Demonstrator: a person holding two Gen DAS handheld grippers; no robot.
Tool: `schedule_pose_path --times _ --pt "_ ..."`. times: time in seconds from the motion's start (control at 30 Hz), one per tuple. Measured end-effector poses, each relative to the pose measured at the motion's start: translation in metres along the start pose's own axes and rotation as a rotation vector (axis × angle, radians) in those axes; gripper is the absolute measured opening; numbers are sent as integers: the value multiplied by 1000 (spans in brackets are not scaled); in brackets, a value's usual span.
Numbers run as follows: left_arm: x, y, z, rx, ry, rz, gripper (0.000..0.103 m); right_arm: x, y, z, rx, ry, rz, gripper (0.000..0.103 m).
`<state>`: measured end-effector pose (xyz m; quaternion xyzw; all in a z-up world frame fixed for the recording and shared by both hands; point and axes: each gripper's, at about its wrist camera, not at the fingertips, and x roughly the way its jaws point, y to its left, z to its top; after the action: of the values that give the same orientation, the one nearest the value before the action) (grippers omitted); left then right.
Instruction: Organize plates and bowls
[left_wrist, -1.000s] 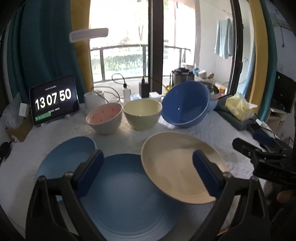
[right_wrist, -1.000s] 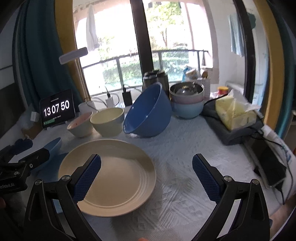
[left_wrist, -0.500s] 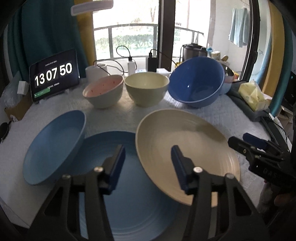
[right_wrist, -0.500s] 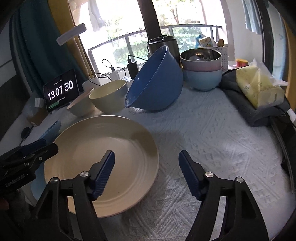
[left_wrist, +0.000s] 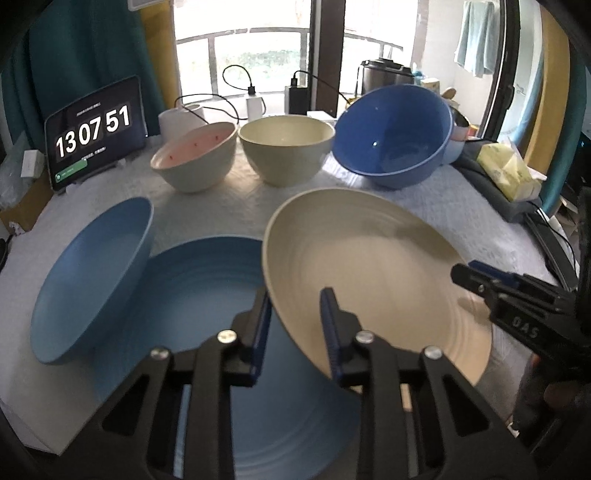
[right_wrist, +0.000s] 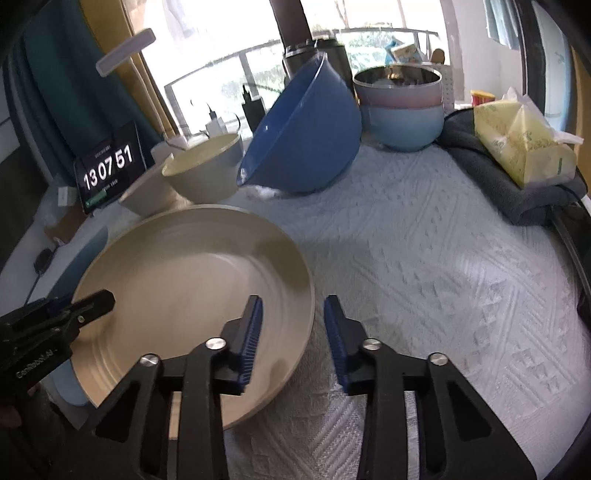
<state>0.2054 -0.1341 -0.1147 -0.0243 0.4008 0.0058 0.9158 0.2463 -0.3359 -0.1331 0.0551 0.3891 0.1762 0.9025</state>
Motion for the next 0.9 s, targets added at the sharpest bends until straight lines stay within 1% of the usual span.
schedule_pose_path --times 0.07,0.2,0.3,0.5,0.7,0.9 --pt "-1 2 -1 1 -7 -6 28 2 3 0 -12 15 -20 28" --pt "-4 5 -2 1 -17 -20 28 4 3 -2 -2 18 -43 17" --pt "-5 7 -3 3 -21 -27 27 2 1 -5 30 12 -41 15" --pt "-11 15 -7 -1 -26 -48 26 -10 5 -15 64 -7 -37 15" --pt "-21 27 -12 -20 -50 -63 26 -26 21 -11 47 -54 -45 15" --pt "-29 43 -20 -42 -56 -68 26 -38 41 -5 14 -92 -46 15"
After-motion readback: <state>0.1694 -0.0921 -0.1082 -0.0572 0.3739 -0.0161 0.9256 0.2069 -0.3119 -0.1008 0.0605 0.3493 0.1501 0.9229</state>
